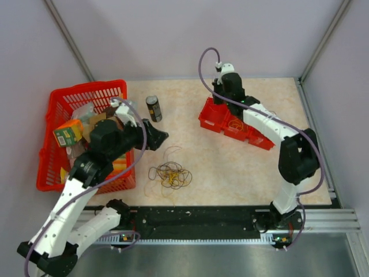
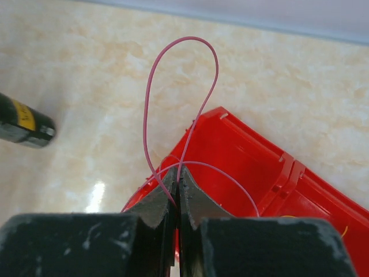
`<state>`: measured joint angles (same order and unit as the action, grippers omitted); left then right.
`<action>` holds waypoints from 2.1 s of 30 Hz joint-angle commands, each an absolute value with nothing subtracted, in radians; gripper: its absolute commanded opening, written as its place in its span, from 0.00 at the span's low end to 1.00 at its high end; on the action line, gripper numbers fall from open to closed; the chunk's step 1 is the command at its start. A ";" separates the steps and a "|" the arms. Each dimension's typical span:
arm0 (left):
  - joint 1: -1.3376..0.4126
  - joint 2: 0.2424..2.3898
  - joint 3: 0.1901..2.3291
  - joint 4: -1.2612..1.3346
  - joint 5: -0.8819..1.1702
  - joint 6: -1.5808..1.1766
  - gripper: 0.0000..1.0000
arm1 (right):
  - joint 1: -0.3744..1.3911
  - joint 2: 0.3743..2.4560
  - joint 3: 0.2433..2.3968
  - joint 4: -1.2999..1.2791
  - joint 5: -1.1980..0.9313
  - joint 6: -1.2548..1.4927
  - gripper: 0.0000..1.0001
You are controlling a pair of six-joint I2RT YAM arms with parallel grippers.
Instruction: Untangle the cables
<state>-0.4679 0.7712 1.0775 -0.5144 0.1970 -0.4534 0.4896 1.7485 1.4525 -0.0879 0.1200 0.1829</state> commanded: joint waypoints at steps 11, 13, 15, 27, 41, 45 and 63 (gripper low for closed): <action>-0.701 1.300 1.113 -0.623 -0.163 -0.415 0.72 | 0.468 2.005 1.614 -0.302 0.200 0.186 0.00; -0.699 1.371 1.140 -0.615 -0.172 -0.425 0.70 | 0.466 2.016 1.618 -0.313 0.152 0.190 0.02; -0.701 1.416 1.144 -0.588 -0.175 -0.423 0.66 | 0.466 2.020 1.623 -0.327 0.103 0.205 0.08; -0.686 1.529 1.112 -0.569 -0.192 -0.420 0.86 | 0.443 1.847 1.594 -0.402 -0.029 0.299 0.56; -0.647 1.609 1.088 -0.508 -0.081 -0.411 0.70 | 0.443 1.310 1.176 -0.384 -0.132 0.334 0.78; -0.647 1.672 1.143 -0.544 -0.112 -0.391 0.56 | 0.466 1.230 1.050 -0.322 -0.198 0.382 0.78; -0.611 1.143 1.327 -0.637 0.158 -0.399 0.00 | 0.663 1.150 1.034 0.151 -0.563 0.293 0.87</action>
